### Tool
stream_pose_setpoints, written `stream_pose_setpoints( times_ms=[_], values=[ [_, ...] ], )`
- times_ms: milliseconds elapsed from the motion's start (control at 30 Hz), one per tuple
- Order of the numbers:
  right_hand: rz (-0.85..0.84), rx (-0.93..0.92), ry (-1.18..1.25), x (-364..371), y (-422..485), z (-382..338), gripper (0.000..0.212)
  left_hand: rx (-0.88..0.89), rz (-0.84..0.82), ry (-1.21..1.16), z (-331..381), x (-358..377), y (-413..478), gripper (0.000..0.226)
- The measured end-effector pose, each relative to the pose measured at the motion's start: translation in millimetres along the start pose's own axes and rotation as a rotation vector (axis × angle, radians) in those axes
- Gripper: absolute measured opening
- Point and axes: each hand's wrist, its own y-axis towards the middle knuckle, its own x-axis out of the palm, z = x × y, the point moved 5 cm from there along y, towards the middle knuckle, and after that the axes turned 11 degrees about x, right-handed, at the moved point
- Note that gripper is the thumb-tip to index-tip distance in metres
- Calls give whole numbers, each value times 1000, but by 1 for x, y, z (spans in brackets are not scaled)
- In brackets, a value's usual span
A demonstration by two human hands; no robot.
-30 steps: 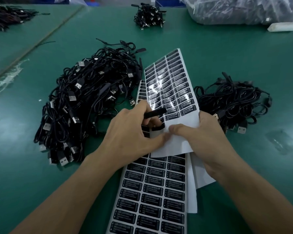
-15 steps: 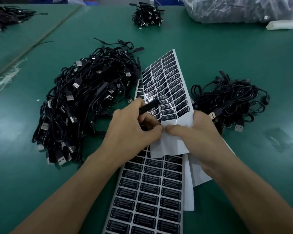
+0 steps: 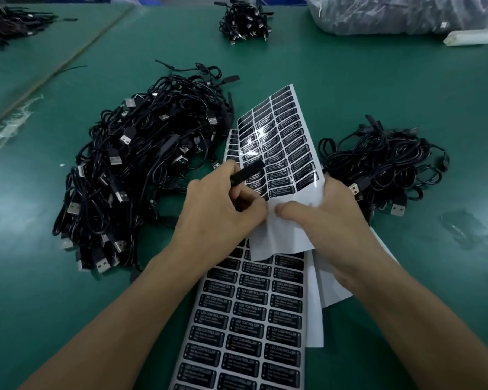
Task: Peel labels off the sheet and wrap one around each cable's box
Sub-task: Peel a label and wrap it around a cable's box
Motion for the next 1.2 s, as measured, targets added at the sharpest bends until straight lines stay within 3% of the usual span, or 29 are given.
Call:
stream_pose_setpoints(
  times_ms=[267,433,567,633,733,867,1100,1200],
  values=[
    [115,-106,-226,-3,-5,-5,45,-73,303,-241,-3,-23,2,40],
    [159,-131,-517,-2,-17,-9,48,-120,298,-223,0,-16,-1,42],
    [270,-171,-877,-8,-25,-13,88,-153,297,-206,-2,-15,-1,38],
    [309,-287,-889,-5,-32,-20,80,-157,301,-206,-1,-15,-1,35],
    [327,-460,-841,6,-38,-29,49,-158,306,-200,1,-14,-1,39],
    [307,-550,-771,16,-36,-31,17,-160,303,-191,1,-12,0,40],
    [362,-558,-742,16,-29,-31,6,-115,290,-212,4,-10,0,46],
    [307,-471,-559,10,-24,-29,14,-129,303,-258,3,-10,0,39]
  ],
)
